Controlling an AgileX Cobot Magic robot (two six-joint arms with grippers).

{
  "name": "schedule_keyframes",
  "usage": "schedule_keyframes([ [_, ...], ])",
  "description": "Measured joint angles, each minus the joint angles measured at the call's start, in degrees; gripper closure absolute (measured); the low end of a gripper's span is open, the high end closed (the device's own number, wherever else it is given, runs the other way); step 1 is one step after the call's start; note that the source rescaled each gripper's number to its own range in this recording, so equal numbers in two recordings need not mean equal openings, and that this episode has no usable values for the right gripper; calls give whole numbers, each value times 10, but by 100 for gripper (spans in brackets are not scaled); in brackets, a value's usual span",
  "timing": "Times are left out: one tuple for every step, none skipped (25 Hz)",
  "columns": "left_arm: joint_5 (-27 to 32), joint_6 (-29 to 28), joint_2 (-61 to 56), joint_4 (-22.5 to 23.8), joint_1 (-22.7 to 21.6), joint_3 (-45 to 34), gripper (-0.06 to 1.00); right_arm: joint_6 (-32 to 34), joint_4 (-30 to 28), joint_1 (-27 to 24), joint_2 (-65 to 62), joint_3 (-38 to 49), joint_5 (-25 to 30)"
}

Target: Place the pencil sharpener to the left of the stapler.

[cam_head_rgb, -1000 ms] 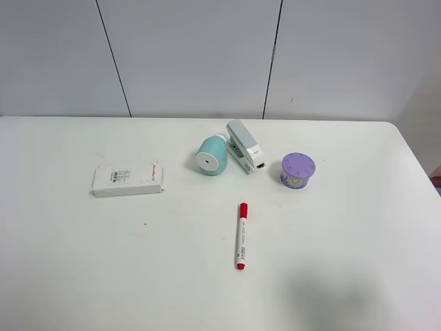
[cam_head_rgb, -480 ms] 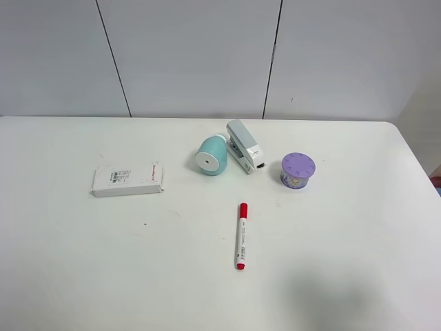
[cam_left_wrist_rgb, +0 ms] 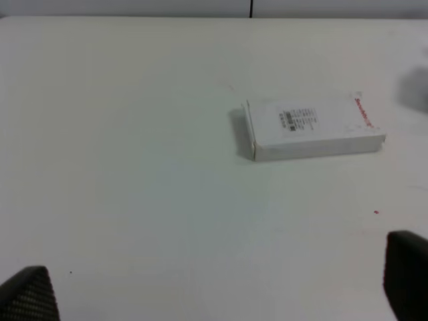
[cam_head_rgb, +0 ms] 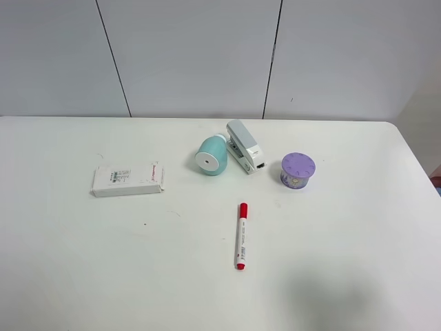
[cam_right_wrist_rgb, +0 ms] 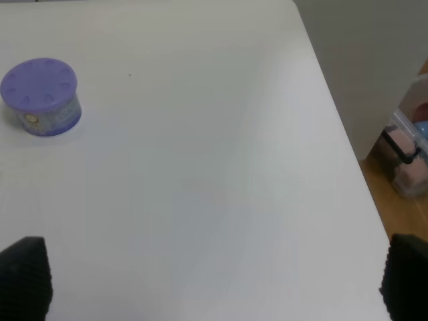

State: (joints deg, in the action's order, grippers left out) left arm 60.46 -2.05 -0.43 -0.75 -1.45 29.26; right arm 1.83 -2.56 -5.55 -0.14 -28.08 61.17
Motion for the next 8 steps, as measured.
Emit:
schedule_keyframes([
  [0,0,0,0,0,0,-6,0,0,0,0,0,0],
  [0,0,0,0,0,0,-6,0,0,0,0,0,0],
  [0,0,0,0,0,0,-6,0,0,0,0,0,0],
  [0,0,0,0,0,0,-6,0,0,0,0,0,0],
  [0,0,0,0,0,0,-6,0,0,0,0,0,0],
  [0,1,0,0,0,0,-6,0,0,0,0,0,0],
  [0,2,0,0,0,0,-6,0,0,0,0,0,0],
  [0,2,0,0,0,0,-6,0,0,0,0,0,0],
])
